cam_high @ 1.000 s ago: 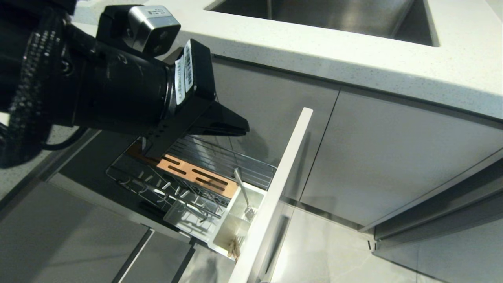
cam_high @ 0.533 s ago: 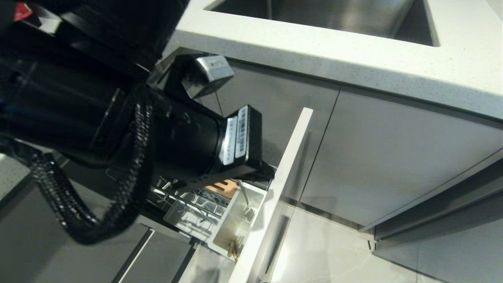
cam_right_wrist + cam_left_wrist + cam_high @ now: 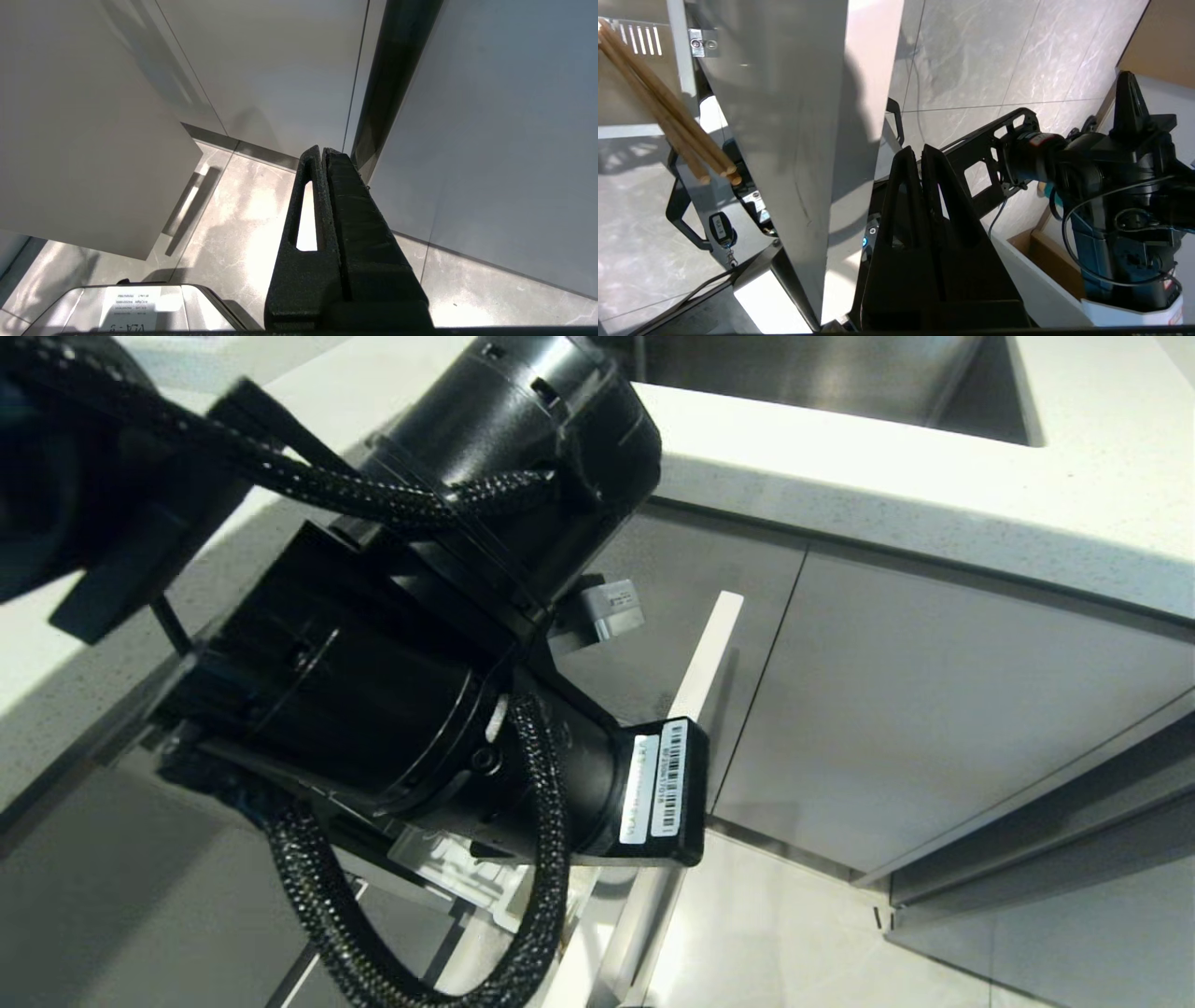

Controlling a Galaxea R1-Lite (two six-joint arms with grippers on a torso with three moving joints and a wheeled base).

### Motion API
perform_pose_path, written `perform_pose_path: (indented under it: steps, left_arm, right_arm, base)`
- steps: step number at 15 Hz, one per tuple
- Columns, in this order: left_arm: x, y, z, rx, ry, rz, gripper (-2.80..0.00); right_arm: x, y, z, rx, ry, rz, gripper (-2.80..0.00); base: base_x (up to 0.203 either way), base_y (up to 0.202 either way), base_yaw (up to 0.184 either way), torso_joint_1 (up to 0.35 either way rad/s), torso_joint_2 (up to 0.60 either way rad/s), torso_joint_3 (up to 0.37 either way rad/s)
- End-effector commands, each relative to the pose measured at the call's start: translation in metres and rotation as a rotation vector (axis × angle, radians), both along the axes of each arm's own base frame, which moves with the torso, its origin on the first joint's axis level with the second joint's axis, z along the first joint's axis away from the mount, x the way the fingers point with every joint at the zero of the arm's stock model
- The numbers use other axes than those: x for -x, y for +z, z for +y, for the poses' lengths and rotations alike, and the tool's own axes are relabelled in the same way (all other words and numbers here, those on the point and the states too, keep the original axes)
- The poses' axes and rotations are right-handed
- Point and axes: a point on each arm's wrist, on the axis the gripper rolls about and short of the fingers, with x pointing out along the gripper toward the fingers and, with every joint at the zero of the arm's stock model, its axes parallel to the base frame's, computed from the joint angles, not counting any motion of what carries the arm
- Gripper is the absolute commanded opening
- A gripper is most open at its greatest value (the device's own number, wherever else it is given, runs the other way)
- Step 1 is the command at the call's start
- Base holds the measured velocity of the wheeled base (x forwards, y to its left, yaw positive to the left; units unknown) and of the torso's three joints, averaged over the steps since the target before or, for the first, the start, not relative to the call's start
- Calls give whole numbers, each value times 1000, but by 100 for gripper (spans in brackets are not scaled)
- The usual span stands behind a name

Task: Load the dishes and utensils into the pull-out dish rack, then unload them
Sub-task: Close the cupboard

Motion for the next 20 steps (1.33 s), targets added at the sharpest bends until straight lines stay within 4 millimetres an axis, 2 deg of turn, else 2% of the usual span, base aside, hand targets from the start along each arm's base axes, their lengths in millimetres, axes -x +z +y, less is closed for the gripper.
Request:
perform_pose_path:
  steps: [1, 12, 20]
  left_arm:
    - [-1, -4, -4, -18, 4, 9, -280]
    - [-5, -7, -3, -88, 105, -94, -280]
    - [-9, -9, 4, -209, 240, -223, -280]
  right_arm:
    - [0, 0, 0, 0, 0, 1, -280]
    - [0, 0, 0, 0, 0, 1, -280]
    - [0, 0, 0, 0, 0, 1, -280]
  base:
    - [0, 0, 0, 0, 0, 0]
    - [0, 0, 0, 0, 0, 0]
    - [0, 0, 0, 0, 0, 0]
